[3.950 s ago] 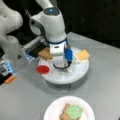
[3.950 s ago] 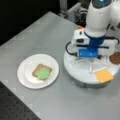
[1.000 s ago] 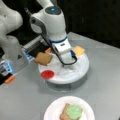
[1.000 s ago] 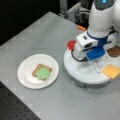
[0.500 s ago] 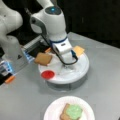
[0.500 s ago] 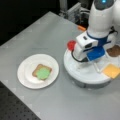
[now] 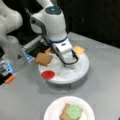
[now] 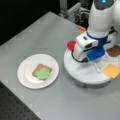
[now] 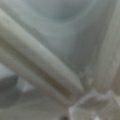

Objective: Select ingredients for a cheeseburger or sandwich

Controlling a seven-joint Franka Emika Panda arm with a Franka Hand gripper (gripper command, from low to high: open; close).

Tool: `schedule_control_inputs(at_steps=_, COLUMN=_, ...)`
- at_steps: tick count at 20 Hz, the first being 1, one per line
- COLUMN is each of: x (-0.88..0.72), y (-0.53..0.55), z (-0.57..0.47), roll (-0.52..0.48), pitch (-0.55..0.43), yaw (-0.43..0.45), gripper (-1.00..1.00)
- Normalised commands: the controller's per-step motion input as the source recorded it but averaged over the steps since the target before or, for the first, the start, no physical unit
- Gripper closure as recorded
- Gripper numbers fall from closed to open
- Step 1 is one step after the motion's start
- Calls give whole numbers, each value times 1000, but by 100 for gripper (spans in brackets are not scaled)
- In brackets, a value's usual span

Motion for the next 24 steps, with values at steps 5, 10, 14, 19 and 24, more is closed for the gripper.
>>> schedule_control_inputs(at_steps=5, x=74, y=22, z=-78, roll=94, pitch=-22, yaw=267, gripper=-100)
schedule_control_inputs(at_steps=10, x=83, y=26, z=-68, roll=101, pitch=-14, yaw=186, gripper=-100)
schedule_control_inputs(at_steps=14, x=65, y=39, z=-73, roll=99, pitch=-5, yaw=104, gripper=-100)
schedule_control_inputs(at_steps=19, x=32, y=81, z=-53, roll=86, pitch=16, yaw=15, gripper=-100)
schedule_control_inputs(at_steps=24, x=42, y=133, z=-1, roll=73, pitch=38, yaw=-51, gripper=-100)
